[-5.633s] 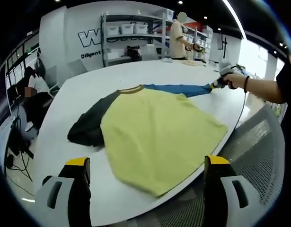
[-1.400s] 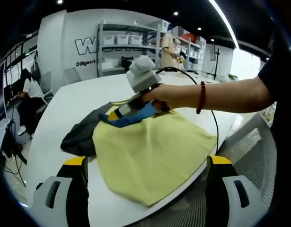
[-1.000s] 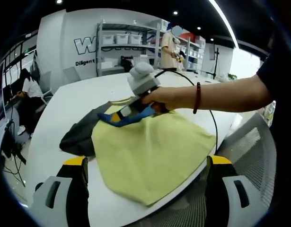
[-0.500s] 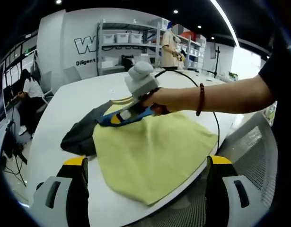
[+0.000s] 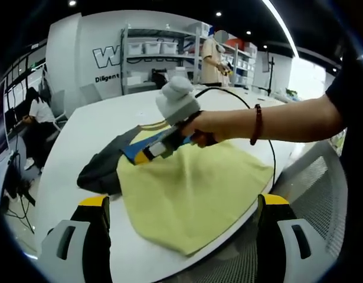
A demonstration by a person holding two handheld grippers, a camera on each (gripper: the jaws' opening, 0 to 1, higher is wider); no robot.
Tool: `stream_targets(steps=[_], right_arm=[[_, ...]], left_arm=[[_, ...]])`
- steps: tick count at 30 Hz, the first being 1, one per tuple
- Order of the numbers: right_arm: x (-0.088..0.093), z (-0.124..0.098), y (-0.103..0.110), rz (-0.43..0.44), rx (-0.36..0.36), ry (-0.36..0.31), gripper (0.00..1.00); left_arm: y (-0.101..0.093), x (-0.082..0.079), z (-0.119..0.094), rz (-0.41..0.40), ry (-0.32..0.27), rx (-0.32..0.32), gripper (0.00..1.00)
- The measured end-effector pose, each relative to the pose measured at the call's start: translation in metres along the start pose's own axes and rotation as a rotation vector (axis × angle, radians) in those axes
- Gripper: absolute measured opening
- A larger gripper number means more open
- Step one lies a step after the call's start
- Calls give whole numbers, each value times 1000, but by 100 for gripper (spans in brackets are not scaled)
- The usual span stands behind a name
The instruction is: Fold the garment on the visible template until the final outline fits inside the template.
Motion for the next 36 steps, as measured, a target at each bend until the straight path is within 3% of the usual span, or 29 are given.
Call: stream_targets(steps=[4,12,27,36], right_arm=[[-14,-8,2,102,-21,-48,49],[-26,-27,-16,98,45,-90,81],[-36,-76,-57,166,119,-155,95],[-31,-109,-90,169,196,-162,98]], left_arm=[[-1,1,1,0,11,10,99],[1,3,1,13,23,-5,99],[12,10,0,-21,61,-56,99],[9,8,1,-31,49,-37,99]])
Point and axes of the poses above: the point that each gripper's makers call its tool centre point, and the gripper's own axes: z roughly forward along the fingers, y roughly to its left, x roughly out of its underside, the point moved 1 cm from there along -z, roughly backward along the fingers, and after that the axes turned 10 degrees about z, right-handed, at the moved point
